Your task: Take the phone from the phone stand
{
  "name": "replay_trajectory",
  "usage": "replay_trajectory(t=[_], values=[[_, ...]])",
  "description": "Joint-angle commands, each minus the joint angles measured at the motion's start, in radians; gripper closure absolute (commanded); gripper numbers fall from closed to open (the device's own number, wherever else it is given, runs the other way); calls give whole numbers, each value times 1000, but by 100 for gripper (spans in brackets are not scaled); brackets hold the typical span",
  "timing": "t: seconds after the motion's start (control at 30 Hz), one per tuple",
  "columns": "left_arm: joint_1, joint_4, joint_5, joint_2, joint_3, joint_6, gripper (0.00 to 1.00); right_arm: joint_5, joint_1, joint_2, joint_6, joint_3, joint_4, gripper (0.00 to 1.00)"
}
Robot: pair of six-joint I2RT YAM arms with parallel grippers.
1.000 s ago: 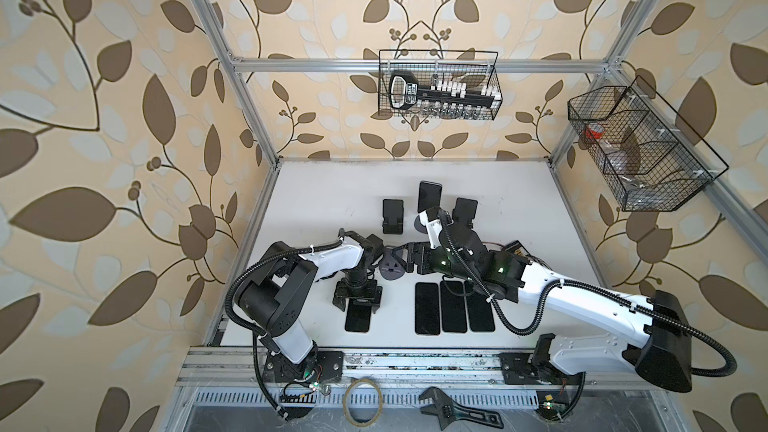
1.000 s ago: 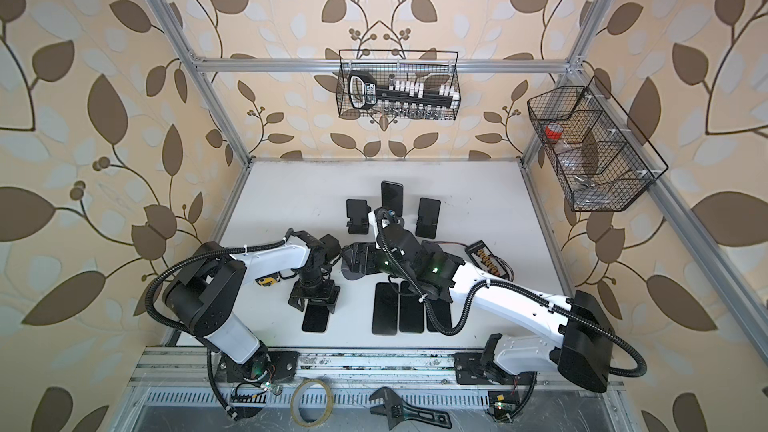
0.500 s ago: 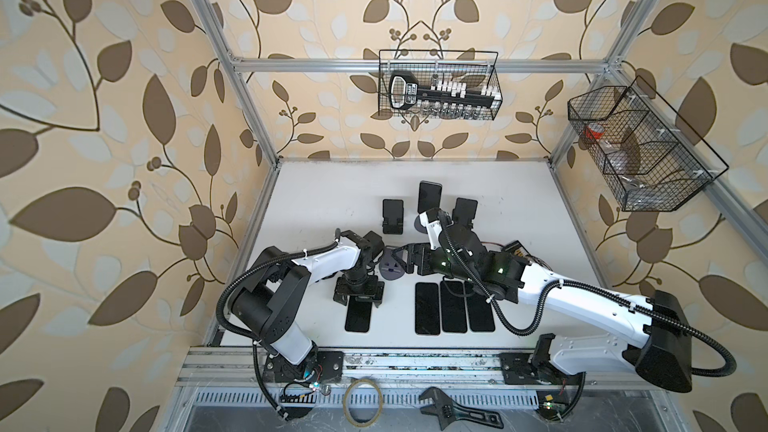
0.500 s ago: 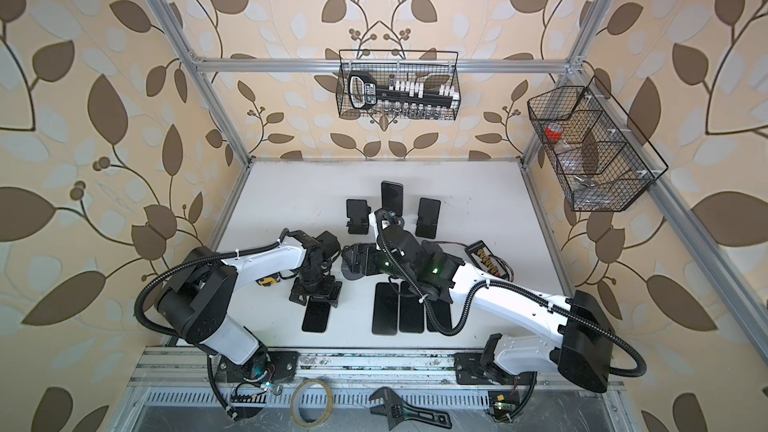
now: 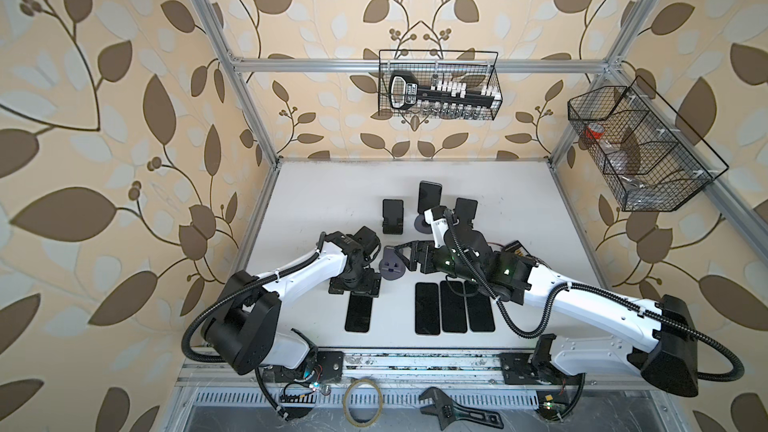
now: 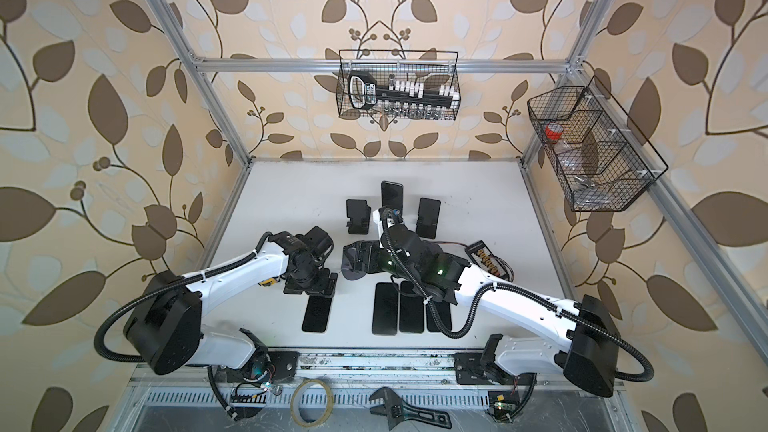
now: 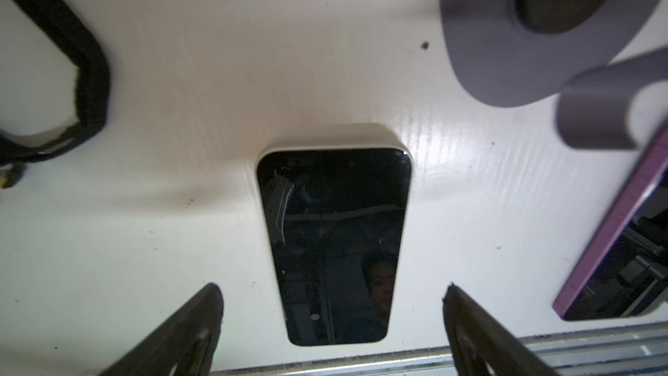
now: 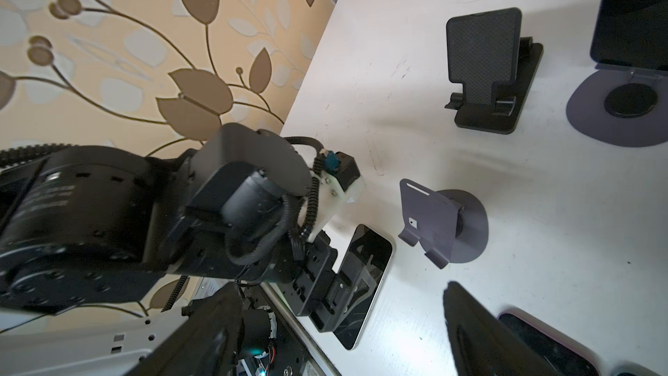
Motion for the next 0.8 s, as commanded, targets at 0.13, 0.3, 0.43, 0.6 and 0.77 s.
replay_trajectory(t=[0.13,0.3,0.43,0.6,0.77], values=[[-4,30,-100,-161,-38,-9,2,42,-3,-5,-2,28,-34,12],[-3,183,-129,-317,-112,24,2,83,-5,0,-25,24,-11,11],[-4,296,-125,-469,-139,53,2,95,-19,5,-43,45,-20,11],[-4,375,-124,-550,-170,145,1,128,-25,3,-63,75,-47,11],[-2,375,-64,-557,-144,166,1,144,-25,-7,-47,74,-60,10]])
